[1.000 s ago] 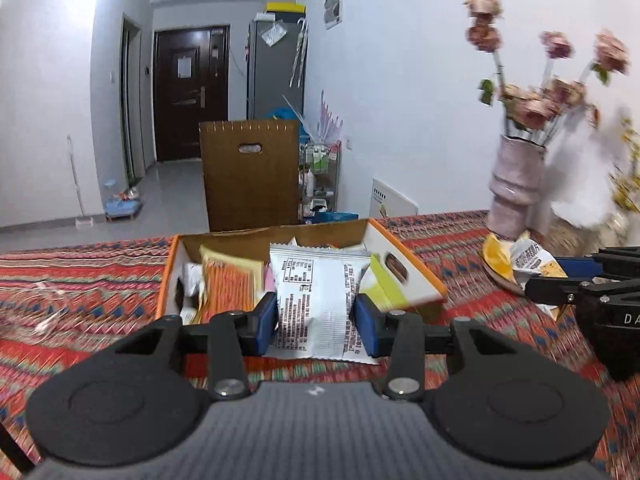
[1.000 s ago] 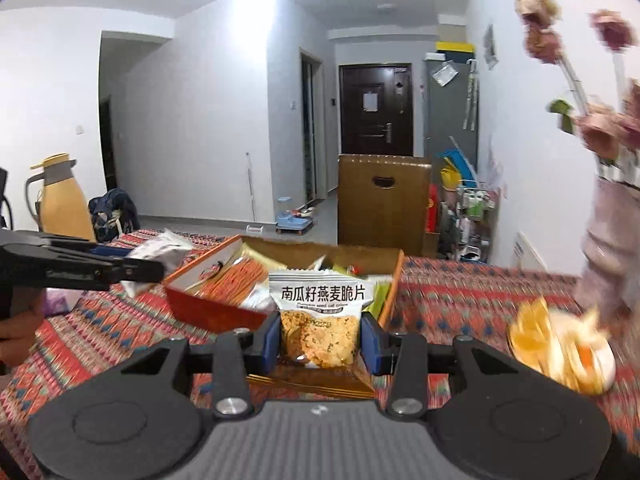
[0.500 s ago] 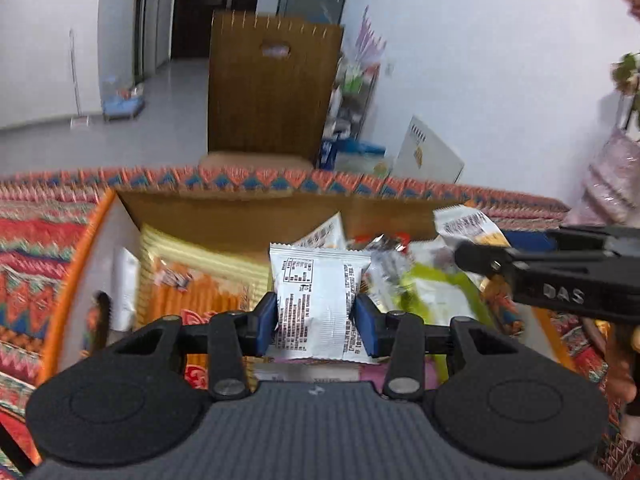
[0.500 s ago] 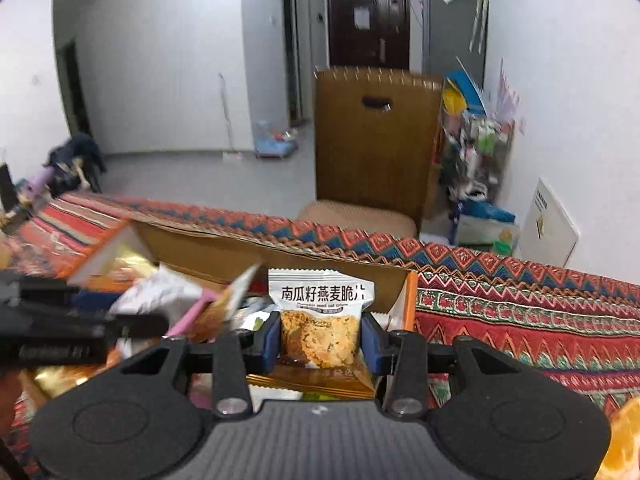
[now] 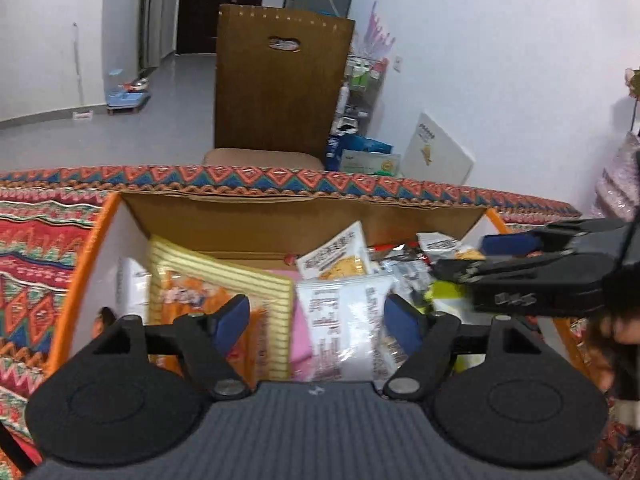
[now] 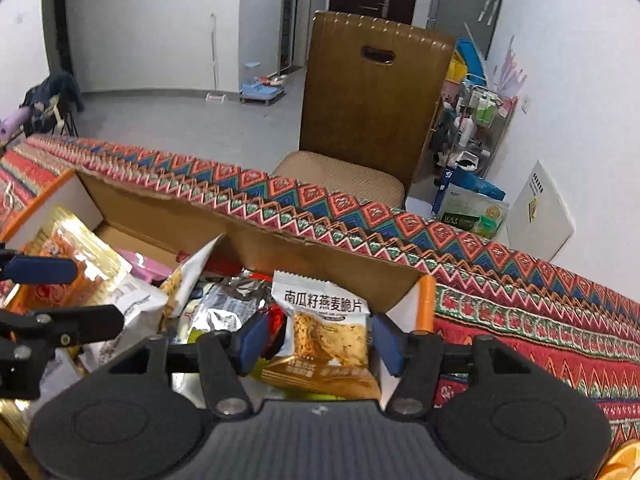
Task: Organize snacks
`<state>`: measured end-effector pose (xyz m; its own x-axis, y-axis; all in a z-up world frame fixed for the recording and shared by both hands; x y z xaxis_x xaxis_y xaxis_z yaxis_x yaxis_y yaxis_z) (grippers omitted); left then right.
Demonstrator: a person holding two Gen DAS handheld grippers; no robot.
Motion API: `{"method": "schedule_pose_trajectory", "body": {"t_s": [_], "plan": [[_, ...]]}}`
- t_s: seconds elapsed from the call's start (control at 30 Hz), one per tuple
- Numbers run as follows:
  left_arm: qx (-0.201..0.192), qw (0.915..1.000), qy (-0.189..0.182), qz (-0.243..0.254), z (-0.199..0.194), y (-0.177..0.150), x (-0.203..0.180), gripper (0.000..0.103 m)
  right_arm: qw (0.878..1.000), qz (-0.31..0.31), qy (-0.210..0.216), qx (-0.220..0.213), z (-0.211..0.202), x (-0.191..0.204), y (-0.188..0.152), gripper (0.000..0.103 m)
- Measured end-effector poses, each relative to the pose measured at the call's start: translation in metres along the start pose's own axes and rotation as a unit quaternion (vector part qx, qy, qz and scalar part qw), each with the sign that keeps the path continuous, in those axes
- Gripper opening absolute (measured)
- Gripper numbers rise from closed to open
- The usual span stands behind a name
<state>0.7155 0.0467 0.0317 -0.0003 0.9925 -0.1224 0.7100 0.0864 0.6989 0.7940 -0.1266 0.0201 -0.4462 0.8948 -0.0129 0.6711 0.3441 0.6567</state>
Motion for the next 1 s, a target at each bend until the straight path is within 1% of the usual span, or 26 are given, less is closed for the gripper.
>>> {"method": "schedule_pose_trajectory", "body": {"t_s": [0.03,0.13,0.23,0.27,0.33,0.4,0.47,0.5,0.63,0.7,0.77,0.83,1.0], "plan": [[0.0,1.0,0.006,0.003,-0.004,-0.001,0.001,0.076,1.0,0.005,0.003,-0.004,-0.005,-0.001,0.0,0.063],[-0.006,0.9999,0.01,0.008,-0.018,0.001,0.004,0.077,1.0,0.014,0.004,-0.015,-0.024,-0.001,-0.003,0.064],[-0.018,0.9996,0.015,0.018,-0.042,0.004,0.011,0.083,0.999,0.018,-0.001,-0.028,-0.049,-0.004,-0.005,0.064],[-0.023,0.9993,0.018,0.022,-0.052,0.005,0.014,0.084,0.999,0.02,0.0,-0.031,-0.058,-0.004,-0.005,0.067],[-0.026,0.9989,0.02,0.032,-0.072,0.006,0.021,0.086,0.999,0.022,-0.002,-0.044,-0.083,-0.007,-0.008,0.078],[-0.033,0.9982,0.033,0.037,-0.093,0.005,0.03,0.087,0.998,0.02,-0.009,-0.059,-0.107,-0.01,-0.014,0.08],[-0.044,0.9975,0.044,0.035,-0.112,0.003,0.037,0.093,0.997,0.026,-0.013,-0.07,-0.131,-0.014,-0.021,0.081],[-0.053,0.9971,0.045,0.03,-0.124,0.002,0.04,0.097,0.997,0.032,-0.012,-0.073,-0.14,-0.016,-0.024,0.083],[-0.073,0.9959,0.044,0.031,-0.157,-0.002,0.037,0.1,0.995,0.043,-0.015,-0.086,-0.172,-0.016,-0.036,0.087],[-0.085,0.9948,0.047,0.029,-0.174,-0.008,0.034,0.101,0.995,0.043,-0.017,-0.092,-0.188,-0.012,-0.04,0.087],[-0.088,0.9948,0.043,0.027,-0.184,-0.013,0.031,0.101,0.994,0.045,-0.012,-0.101,-0.203,-0.007,-0.045,0.088],[-0.095,0.9943,0.041,0.024,-0.197,-0.021,0.028,0.102,0.993,0.045,-0.009,-0.108,-0.216,-0.001,-0.052,0.092],[-0.12,0.991,0.049,0.036,-0.23,-0.052,0.018,0.103,0.991,0.042,-0.009,-0.124,-0.243,0.015,-0.078,0.093]]}}
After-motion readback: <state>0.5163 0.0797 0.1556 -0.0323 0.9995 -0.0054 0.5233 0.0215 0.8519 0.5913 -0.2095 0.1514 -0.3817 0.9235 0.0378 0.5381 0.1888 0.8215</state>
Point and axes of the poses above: each gripper's, at about its wrist camera, not at the fingertips, and z roughly the way its jaws point, x to its left, y to its top, the point moved 5 cm from there along z, roughly the way its jaws point, and after that the axes turned 3 degrees about y, right-handed, at the moved point
